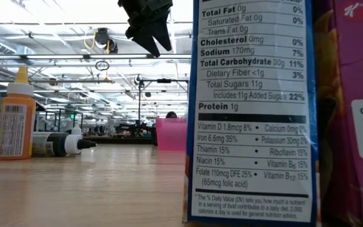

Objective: Pick & Place Kitchen Items
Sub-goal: Put the green cereal box into the pink bin

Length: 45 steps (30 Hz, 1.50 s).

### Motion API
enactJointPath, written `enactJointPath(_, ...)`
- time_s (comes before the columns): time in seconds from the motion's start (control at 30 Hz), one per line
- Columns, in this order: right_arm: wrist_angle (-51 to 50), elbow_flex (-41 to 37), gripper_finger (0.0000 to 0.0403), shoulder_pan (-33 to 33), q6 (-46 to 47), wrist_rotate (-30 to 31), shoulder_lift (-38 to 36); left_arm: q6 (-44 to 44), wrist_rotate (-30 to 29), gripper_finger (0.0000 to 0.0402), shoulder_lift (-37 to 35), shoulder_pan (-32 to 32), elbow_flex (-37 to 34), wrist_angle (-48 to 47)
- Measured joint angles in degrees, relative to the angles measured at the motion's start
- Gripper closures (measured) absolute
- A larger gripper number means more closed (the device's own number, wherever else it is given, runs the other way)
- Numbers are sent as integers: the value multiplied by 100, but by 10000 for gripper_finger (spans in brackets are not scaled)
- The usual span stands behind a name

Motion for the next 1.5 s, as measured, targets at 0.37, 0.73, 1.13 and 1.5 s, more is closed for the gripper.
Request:
enactJointPath(0.37,2,0,16,13,37,-1,0,-3,-2,66,0,0,0,2)
enactJointPath(0.73,-1474,2,7,-8,103,999,-460,-6,-1,66,-1,0,0,1)
enactJointPath(1.13,-6182,1265,6,304,105,1836,-1021,-83,4,66,-1,-2,0,0)
enactJointPath(1.5,-7500,1939,5,299,-338,1641,-387,-82,4,66,0,-2,0,0)
